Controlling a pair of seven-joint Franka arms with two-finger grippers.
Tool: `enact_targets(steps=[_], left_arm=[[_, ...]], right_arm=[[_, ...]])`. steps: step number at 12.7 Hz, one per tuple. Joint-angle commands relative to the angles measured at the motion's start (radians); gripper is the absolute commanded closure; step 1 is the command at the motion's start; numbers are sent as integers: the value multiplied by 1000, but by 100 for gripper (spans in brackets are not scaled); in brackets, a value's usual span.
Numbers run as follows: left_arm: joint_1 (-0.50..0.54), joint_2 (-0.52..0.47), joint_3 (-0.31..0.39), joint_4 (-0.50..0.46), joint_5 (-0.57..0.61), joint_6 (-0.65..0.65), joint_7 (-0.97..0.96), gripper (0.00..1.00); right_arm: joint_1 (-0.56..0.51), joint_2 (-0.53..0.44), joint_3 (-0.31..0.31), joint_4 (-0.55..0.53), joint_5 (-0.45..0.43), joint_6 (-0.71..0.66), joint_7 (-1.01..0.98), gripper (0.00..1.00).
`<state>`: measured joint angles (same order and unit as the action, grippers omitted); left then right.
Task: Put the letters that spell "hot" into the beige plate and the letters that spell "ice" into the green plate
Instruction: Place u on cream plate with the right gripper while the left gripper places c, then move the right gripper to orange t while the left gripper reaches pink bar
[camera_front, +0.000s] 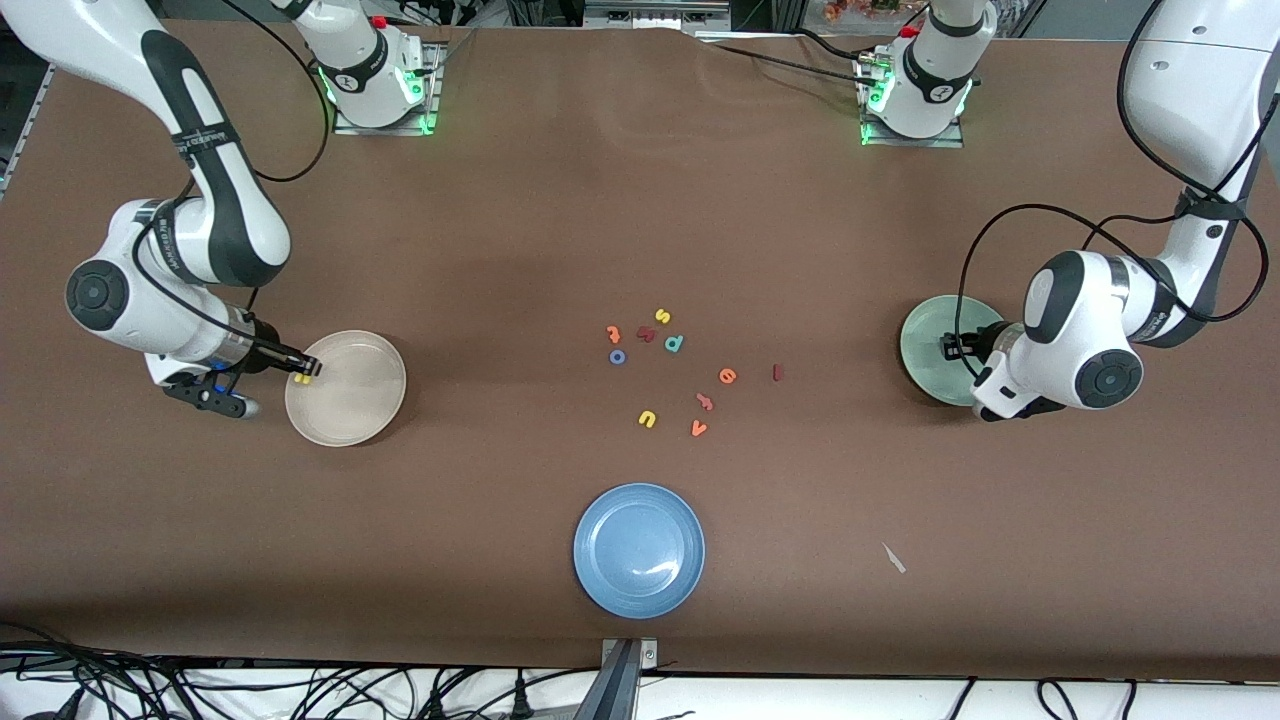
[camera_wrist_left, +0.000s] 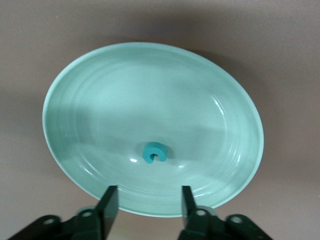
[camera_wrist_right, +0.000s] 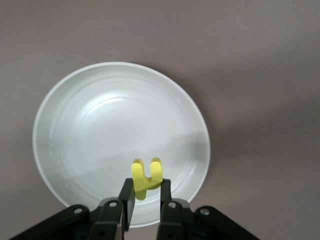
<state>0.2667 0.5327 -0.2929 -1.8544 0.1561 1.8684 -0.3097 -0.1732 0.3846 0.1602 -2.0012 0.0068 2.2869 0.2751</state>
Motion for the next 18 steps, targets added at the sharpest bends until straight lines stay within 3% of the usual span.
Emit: enact_targets(steps=[1, 2, 5, 8, 10, 13, 15, 17, 18], left_arm=[[5, -51, -34, 6, 10, -20, 1, 0], [3, -65, -57, 24, -1, -29, -12, 0], [0, -71, -136, 64, -52, -29, -212, 0], [-7, -60, -221, 103, -56, 0, -365, 4], [-44, -37, -235, 103, -84, 111, -480, 4], [-135, 33, -230, 104, -63, 274, -555, 5], [-165, 65, -226, 118, -56, 291, -549, 15], [-187, 113, -226, 119, 32, 290, -540, 22], [-196, 122, -227, 121, 86, 291, -549, 24]], right_arm=[[3, 3, 8, -11, 19, 19, -19, 94], [3, 10, 9, -8, 28, 19, -19, 88], [3, 16, 8, -10, 56, 38, -22, 55], [4, 14, 9, -10, 56, 39, -5, 44], [9, 14, 15, -7, 59, 34, 27, 43], [81, 34, 68, 18, 70, 40, 238, 44], [151, 48, 90, 38, 71, 66, 391, 44], [176, 54, 152, 53, 71, 82, 539, 44], [213, 62, 156, 62, 70, 83, 599, 43]])
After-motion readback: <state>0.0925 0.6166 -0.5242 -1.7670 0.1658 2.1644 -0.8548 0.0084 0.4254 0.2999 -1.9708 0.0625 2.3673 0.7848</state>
